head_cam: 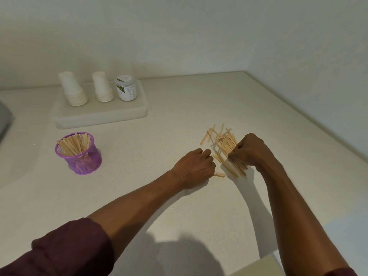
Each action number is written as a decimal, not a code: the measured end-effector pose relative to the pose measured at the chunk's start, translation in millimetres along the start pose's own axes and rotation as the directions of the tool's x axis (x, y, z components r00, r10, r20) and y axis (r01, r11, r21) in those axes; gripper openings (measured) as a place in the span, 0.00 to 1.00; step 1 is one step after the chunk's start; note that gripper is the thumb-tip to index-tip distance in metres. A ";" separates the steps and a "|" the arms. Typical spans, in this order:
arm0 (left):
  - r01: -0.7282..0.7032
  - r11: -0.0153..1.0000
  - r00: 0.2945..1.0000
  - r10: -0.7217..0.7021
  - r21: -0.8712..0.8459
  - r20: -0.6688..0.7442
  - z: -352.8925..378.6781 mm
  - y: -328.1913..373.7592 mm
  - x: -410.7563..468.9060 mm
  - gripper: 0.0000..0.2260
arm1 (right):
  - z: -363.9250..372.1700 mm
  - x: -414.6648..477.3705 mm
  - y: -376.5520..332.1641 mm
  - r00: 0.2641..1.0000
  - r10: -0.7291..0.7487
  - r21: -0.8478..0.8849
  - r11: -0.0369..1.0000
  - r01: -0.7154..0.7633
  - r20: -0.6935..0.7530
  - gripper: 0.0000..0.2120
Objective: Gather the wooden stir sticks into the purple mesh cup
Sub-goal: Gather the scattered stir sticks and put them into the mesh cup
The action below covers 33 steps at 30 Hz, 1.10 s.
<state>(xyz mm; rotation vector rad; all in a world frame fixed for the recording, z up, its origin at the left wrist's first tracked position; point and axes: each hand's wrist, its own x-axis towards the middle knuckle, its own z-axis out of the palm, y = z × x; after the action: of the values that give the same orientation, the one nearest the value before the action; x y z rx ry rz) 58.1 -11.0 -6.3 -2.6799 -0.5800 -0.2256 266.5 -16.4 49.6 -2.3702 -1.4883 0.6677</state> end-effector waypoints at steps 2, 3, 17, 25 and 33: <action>0.033 0.999 0.999 -0.033 -0.040 0.015 -2.7 -0.7 -5.6 0.09 | -4.8 -1.6 -1.0 0.999 0.006 0.010 1.000 -0.006 0.041 0.14; 0.056 0.996 0.998 -0.055 -0.065 0.011 -3.9 -1.9 -9.1 0.09 | -6.2 -3.1 -0.9 0.998 0.007 0.022 1.000 -0.008 0.062 0.14; 0.474 0.516 0.735 -0.678 -0.713 -0.002 -50.7 -50.2 -83.3 0.03 | -4.5 -24.2 -23.3 0.979 -0.116 0.331 0.942 0.055 0.166 0.05; 0.492 0.023 0.171 -0.983 -0.870 0.071 -81.1 -92.8 -144.8 0.02 | 29.5 -32.8 -85.0 0.927 -0.306 0.660 0.746 0.090 0.220 0.04; 0.517 -0.078 -0.190 -0.981 -0.852 -0.025 -96.8 -148.7 -221.6 0.06 | 83.7 -38.4 -180.7 0.894 -0.392 0.799 0.597 0.066 0.219 0.08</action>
<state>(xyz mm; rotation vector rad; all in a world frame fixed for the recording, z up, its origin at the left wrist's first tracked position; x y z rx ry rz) -212.2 -6.0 80.2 -1.4832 -2.2939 -2.1114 69.3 26.8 68.4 -1.3817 -1.2179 1.4144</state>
